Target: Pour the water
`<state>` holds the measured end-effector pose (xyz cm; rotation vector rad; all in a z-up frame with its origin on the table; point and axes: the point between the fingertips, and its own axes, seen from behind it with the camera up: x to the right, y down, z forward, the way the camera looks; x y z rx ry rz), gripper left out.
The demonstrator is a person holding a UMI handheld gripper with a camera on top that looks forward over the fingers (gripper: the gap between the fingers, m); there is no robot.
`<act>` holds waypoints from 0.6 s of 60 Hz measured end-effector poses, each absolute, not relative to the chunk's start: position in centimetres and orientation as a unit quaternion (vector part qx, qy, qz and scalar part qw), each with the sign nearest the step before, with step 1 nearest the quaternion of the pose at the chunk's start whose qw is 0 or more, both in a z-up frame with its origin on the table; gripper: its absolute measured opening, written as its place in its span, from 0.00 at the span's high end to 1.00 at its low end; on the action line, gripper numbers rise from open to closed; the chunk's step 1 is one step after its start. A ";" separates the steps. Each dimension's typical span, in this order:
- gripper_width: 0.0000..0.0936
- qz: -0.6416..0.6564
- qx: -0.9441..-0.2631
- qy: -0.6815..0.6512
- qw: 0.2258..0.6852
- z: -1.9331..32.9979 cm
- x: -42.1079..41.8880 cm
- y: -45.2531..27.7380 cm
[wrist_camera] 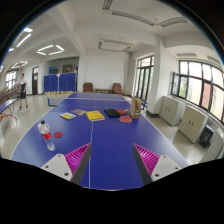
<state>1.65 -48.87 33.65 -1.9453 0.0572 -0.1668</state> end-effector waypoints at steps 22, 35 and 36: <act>0.09 -0.089 -0.851 0.014 0.517 22.0 -4.3 -50.9; 0.10 -0.060 -0.864 -0.007 0.500 13.1 -17.8 -49.4; 0.09 -0.057 -0.864 -0.008 0.500 12.7 -19.2 -48.9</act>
